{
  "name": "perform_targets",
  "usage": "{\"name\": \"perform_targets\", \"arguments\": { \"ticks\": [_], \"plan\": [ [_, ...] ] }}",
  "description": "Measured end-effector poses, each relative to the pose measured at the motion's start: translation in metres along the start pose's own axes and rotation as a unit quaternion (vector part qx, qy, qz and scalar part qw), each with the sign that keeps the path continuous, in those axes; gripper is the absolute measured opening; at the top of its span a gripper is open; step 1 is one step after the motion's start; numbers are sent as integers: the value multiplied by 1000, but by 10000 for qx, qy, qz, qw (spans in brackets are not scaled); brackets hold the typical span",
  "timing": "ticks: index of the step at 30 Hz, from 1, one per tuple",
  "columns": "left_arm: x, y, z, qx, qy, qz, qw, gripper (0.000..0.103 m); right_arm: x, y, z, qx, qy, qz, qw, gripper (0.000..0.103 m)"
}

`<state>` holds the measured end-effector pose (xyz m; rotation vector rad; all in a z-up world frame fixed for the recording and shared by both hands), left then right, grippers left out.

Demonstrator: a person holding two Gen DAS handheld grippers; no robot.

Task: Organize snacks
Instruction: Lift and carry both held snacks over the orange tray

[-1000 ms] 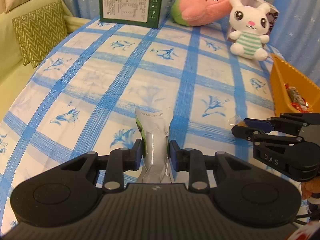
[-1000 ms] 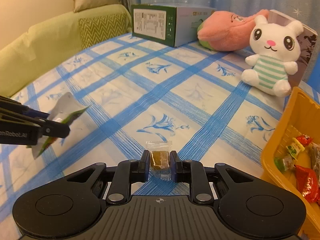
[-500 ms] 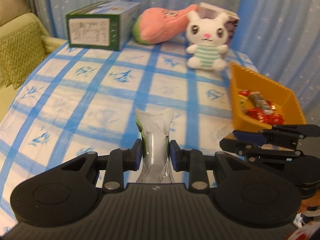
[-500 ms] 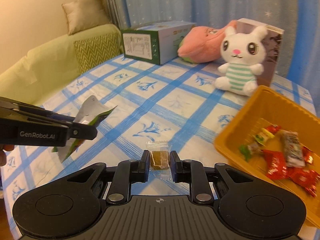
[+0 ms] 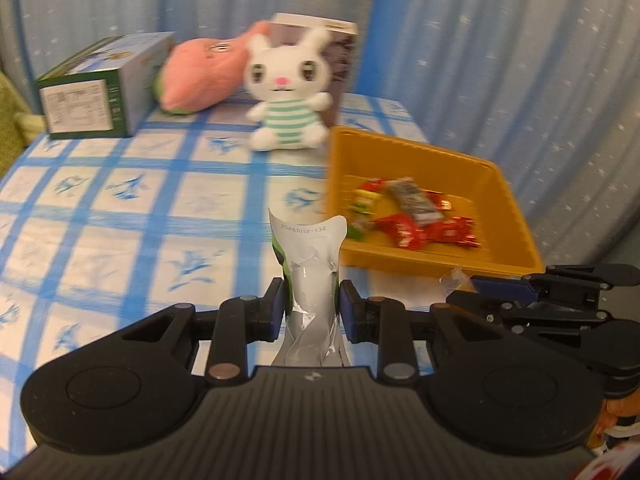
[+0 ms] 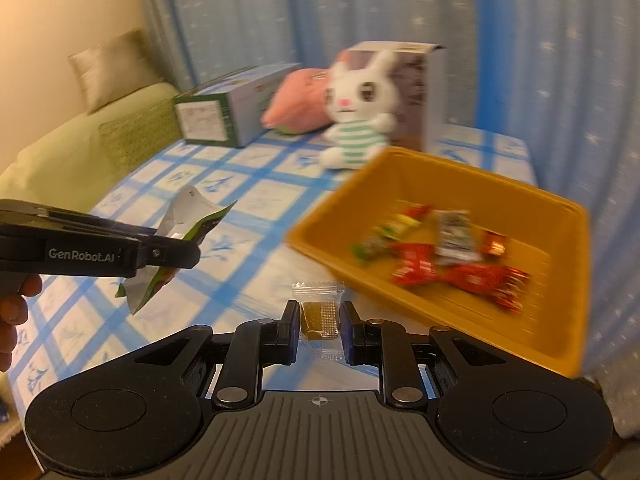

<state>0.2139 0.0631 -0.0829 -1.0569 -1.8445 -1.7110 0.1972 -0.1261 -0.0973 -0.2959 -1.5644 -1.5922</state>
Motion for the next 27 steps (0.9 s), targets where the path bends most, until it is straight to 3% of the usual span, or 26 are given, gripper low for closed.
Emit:
{"name": "perform_targets", "arguments": {
  "ticks": [12,27],
  "plan": [
    [-25,21,-74,-518,-456,39,9976,27,47,-4,-76,-545,-640,-254,9961,22],
    [-65,55,-139,-999,-743,-22,9922,27,51,11,-124,-811,-921,-458,9914,22]
  ]
}}
Point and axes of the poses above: each gripper's, at about its wrist camera, not at the fingertips, and x roughly against the way its jaws point, z to its left, y to its top, the point moved 2 cm from there along -x, roughly the way its jaws point, and after that the axes turned 1 degree about -y, right-handed, at the moved point
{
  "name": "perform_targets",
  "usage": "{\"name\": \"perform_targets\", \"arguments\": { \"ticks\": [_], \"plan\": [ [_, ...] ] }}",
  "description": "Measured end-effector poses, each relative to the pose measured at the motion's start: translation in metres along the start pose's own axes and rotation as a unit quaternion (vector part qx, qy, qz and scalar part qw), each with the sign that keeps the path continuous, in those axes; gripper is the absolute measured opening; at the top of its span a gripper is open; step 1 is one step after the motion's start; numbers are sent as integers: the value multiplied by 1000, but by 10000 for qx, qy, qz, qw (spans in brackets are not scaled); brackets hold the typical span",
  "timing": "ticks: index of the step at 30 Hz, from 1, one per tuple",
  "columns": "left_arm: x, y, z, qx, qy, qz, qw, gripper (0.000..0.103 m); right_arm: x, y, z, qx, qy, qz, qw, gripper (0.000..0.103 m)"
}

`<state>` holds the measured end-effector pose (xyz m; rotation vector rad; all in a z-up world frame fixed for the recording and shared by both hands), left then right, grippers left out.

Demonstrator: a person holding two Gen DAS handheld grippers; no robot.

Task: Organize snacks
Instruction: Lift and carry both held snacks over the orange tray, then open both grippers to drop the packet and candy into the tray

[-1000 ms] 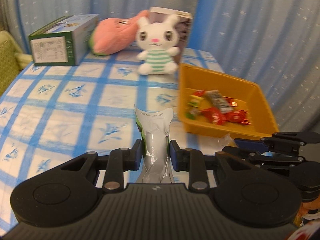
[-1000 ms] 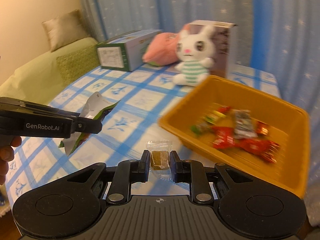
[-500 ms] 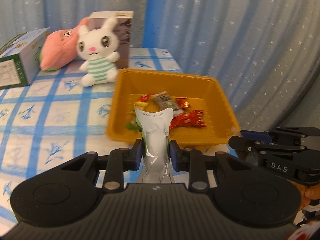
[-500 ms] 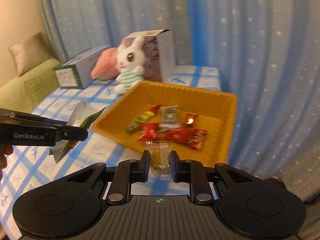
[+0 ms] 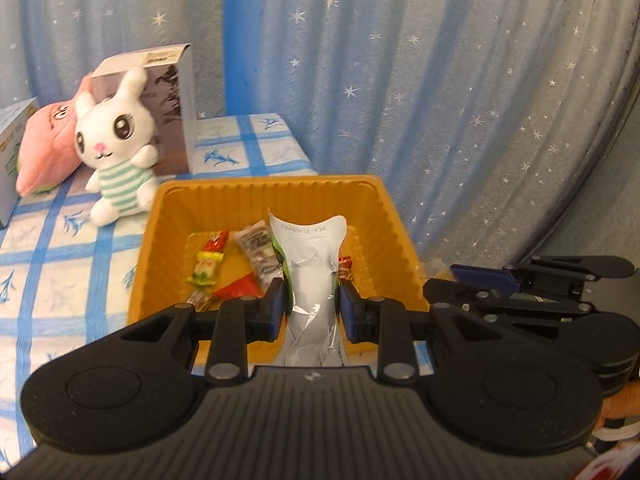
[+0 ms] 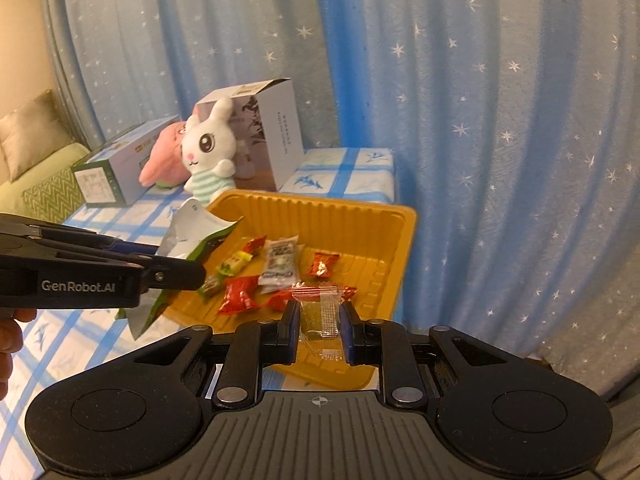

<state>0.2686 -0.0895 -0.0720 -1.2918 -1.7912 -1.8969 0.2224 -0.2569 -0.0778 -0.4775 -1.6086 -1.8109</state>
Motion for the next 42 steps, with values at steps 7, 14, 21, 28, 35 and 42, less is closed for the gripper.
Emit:
{"name": "perform_targets", "arguments": {
  "ticks": [7,14,21,28,35,42],
  "plan": [
    [-23,11,-6,6,72,67,10000,27,-14,3,-9,-110,-63,18,9999,21],
    [-45,15,-4,59,126,210,9997,27,-25,5,-13,-157,-120,34,9998,21],
    [-67,16,0,84,197,394,9990,27,-34,8,-19,-257,-148,61,9995,21],
    [-83,12,6,57,193,614,9979,25,-40,9,-22,-280,-162,103,9994,21],
    [-84,8,18,133,237,663,9974,25,-45,10,-24,-274,-134,135,9994,21],
    [-80,9,29,180,282,642,9974,25,-57,10,-25,-277,-109,218,9993,21]
  ]
}}
Point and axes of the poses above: each gripper's, at about its wrist camera, not at the fingertips, and x roughly against the way its jaws point, z to its left, y to its top, the point moved 2 cm from there along -x, roughly the way its jaws point, and after that the axes turned 1 degree about -y, right-handed, at the moved point
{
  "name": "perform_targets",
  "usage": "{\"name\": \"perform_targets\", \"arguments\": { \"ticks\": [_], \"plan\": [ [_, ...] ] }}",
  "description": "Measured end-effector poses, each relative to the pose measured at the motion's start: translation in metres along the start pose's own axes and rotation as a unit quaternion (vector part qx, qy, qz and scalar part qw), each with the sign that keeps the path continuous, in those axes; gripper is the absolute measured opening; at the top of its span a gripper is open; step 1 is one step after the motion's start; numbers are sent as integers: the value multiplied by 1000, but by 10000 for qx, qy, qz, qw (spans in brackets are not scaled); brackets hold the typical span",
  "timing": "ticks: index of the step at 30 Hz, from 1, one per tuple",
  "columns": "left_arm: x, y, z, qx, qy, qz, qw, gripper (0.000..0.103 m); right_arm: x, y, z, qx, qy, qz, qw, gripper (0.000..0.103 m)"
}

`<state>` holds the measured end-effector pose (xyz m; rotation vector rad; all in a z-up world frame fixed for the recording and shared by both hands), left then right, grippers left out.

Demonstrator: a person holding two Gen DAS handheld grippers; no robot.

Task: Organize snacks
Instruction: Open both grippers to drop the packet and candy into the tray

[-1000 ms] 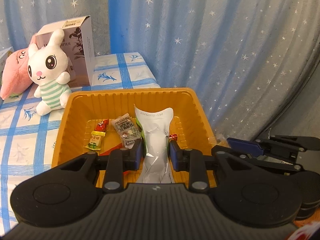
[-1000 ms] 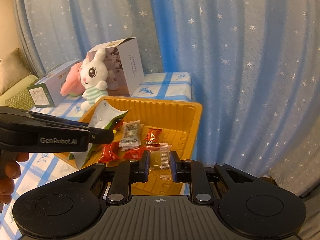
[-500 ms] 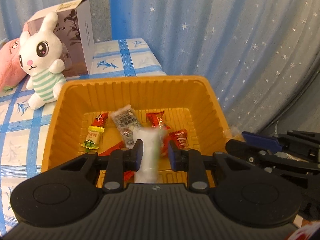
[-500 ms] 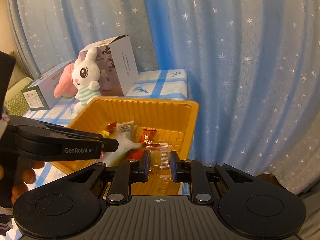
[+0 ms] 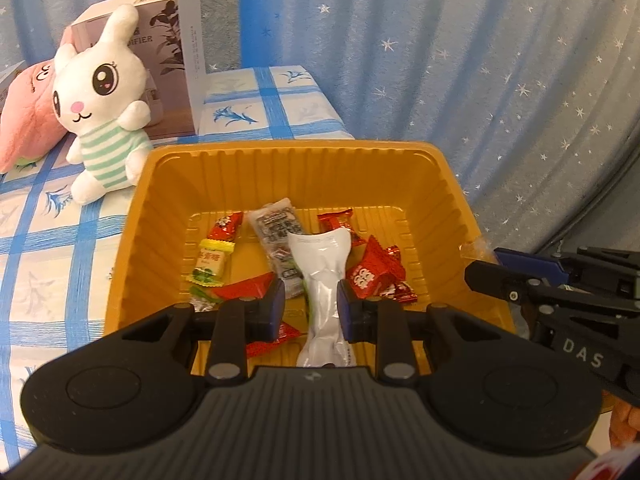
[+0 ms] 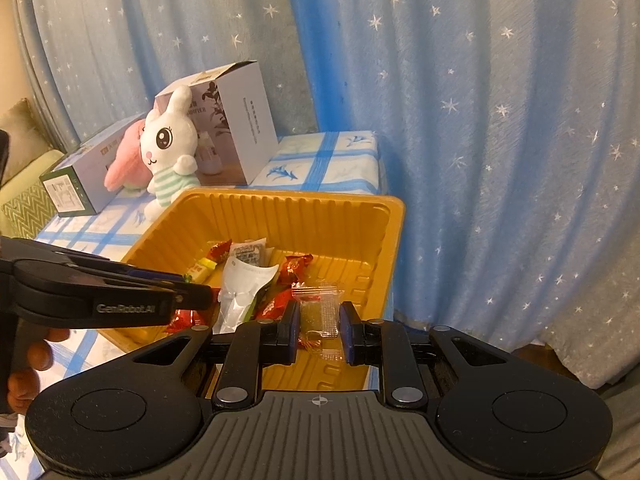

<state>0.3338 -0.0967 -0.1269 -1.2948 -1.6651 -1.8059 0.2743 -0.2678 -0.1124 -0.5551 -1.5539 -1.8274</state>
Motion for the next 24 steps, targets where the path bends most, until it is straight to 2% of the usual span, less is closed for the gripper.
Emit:
{"name": "perform_targets", "arguments": {
  "ticks": [8,15,18,20,24],
  "plan": [
    [6,1,10,83,40,-59,9999,25,-18,8,1,62,-128,26,9999,22],
    [12,1,16,140,95,-102,9998,29,-22,17,0,139,-364,-206,9990,23],
    [17,1,17,159,122,-127,9997,30,-21,17,-2,101,-295,-180,9994,35],
    [20,0,18,175,143,-154,9996,31,-17,16,-2,38,-264,-213,9994,54],
    [30,-1,19,236,206,-189,9993,39,-11,14,-1,-36,-140,-194,9997,61]
  ]
}}
Point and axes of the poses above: each gripper's, at about its wrist camera, not at the fingertips, and x roughly against the way its jaws point, z to its left, y to its top, the point moved 2 cm from there along -x, roughly the way its jaws point, and after that the axes turned 1 degree about -y, right-handed, at the moved point
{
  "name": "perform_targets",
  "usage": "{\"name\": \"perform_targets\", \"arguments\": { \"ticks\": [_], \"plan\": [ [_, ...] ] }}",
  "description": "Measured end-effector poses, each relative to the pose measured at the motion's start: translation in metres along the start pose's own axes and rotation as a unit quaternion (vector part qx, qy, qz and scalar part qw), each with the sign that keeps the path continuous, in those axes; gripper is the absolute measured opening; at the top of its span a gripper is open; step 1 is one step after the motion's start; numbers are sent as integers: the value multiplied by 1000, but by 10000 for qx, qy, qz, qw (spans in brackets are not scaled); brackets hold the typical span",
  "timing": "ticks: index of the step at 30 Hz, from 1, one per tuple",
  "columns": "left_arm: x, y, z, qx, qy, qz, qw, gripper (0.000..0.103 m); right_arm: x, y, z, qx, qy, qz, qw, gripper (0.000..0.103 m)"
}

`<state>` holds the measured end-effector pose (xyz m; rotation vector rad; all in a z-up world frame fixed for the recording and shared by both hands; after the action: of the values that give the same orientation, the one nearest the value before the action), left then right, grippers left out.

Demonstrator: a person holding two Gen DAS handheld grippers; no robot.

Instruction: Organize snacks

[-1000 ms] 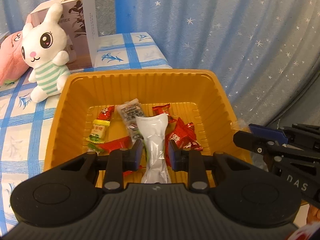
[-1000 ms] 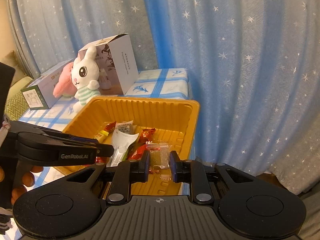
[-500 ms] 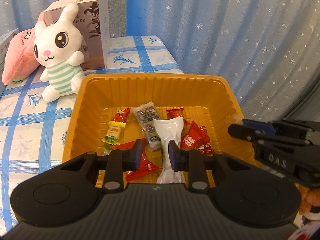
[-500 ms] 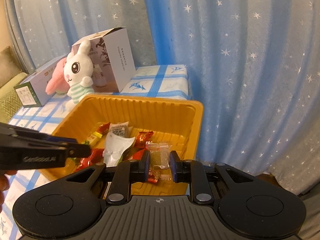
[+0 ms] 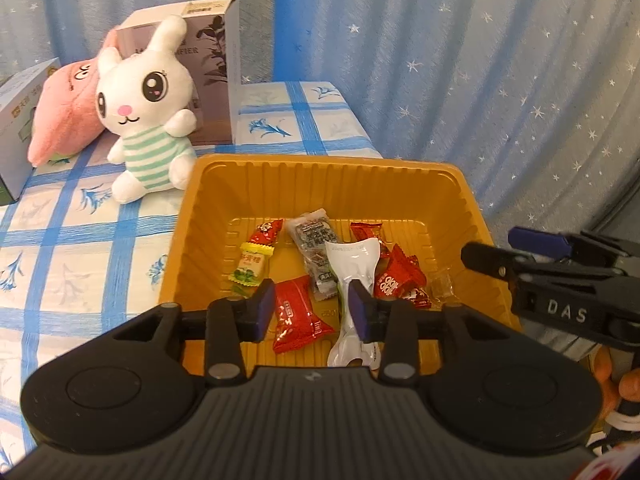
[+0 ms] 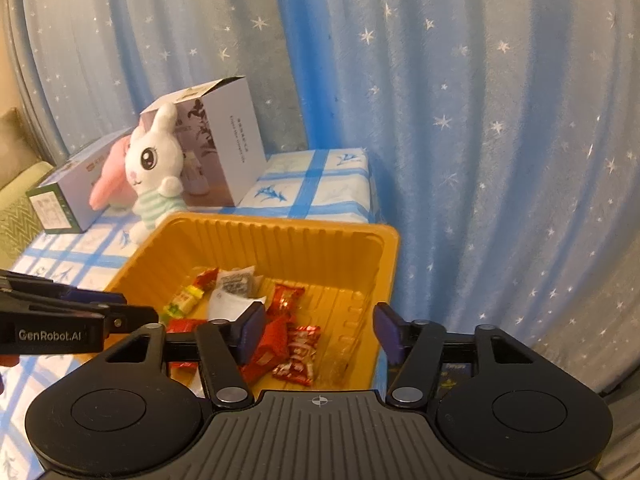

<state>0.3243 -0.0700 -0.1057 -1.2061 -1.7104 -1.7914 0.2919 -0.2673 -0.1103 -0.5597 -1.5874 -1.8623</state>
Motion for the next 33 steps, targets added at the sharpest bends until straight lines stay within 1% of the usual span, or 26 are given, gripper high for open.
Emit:
{"name": "perform_targets", "arguments": {
  "ticks": [5,7,11,20,26,28,33],
  "plan": [
    [20,-4,2,47,47,-112,9999,45,14,-6,3,-99,50,72,9999,73],
    [29,-7,3,77,68,-148,9998,50,22,-8,4,-165,90,78,9998,76],
    [48,-15,7,150,87,-194,9997,51,39,-14,8,-213,121,116,9996,79],
    [99,-46,13,261,205,-251,9991,51,79,-33,30,-139,203,294,9993,81],
    [127,-74,14,304,255,-179,9991,51,101,-47,50,-89,258,498,9984,81],
    [136,-83,14,363,287,-156,9988,51,107,-53,56,-62,305,614,9976,81],
    [154,-104,16,502,330,-110,9981,51,124,-66,71,57,399,737,9965,81]
  ]
}}
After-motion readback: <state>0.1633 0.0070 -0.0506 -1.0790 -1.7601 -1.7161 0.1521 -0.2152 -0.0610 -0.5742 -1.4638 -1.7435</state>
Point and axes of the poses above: each gripper's, at about its wrist camera, not at the fingertips, and x roughly against the way its jaws point, z to its left, y to its top, the point moved 2 cm from there along -x, roughly the way its jaws point, and after that the axes turned 1 degree about -y, right-handed, at the moved point
